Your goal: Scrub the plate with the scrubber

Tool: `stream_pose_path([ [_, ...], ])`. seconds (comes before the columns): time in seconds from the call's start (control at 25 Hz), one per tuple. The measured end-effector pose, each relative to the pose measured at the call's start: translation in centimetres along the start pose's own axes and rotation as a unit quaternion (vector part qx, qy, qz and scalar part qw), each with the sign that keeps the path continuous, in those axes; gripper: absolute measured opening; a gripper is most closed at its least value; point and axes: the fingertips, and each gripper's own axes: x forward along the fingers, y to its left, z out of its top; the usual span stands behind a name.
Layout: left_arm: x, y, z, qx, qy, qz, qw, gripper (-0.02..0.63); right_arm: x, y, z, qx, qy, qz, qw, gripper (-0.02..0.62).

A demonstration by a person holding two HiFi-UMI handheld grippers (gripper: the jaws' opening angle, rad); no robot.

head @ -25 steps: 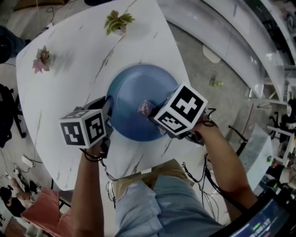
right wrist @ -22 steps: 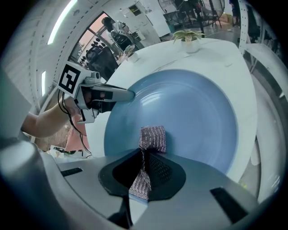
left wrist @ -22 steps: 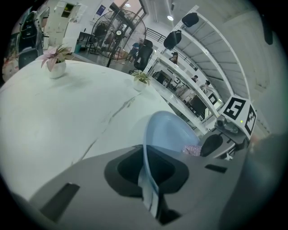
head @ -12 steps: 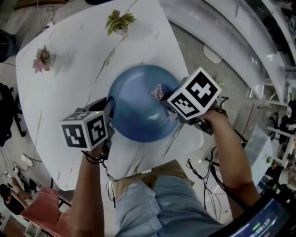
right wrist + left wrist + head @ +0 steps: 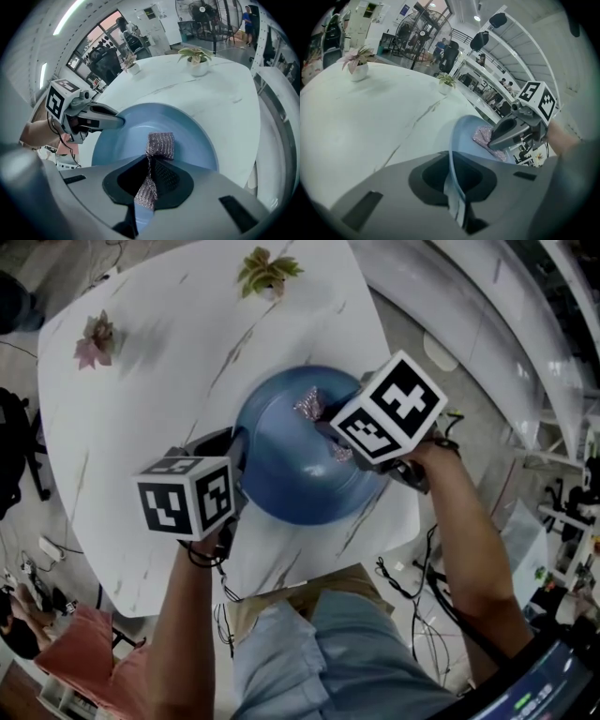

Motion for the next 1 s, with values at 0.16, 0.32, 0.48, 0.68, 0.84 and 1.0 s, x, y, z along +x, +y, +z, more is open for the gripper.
stream_pose_path([
  [0.16,0.0,0.0,0.0,-0.002,-0.002,0.0,1.0,0.018,1.0,2.3,0.5,-0.027,0.001,0.017,0.999,0.049],
  [0.32,0.1,0.1,-0.1,-0.004,-0.003,0.002,1.0,0.018,2.2,5.8,-0.2,-0.046,0.005,0.049,0.998,0.049],
  [0.48,0.1,0.3,0.3,0.008,-0.007,0.011,0.9999,0.021,3.3,9.7,-2.1,-0.069,0.024,0.099,0.992,0.049],
  [0.68,-1.5,0.5,0.7,0.03,-0.01,0.029,0.9991,0.115,1.2,14.4,-3.0,-0.036,-0.029,0.228,0.973,0.051],
  [0.84,-8.5,-0.4,1.8,0.024,-0.07,0.055,0.9957,0.14,-7.4,17.6,-0.4,-0.032,-0.161,0.308,0.937,0.055],
  [1.0,-19.9,-6.6,7.4,0.051,-0.234,0.046,0.97,0.071,-19.4,19.5,4.2,-0.084,-0.334,0.264,0.901,0.058],
])
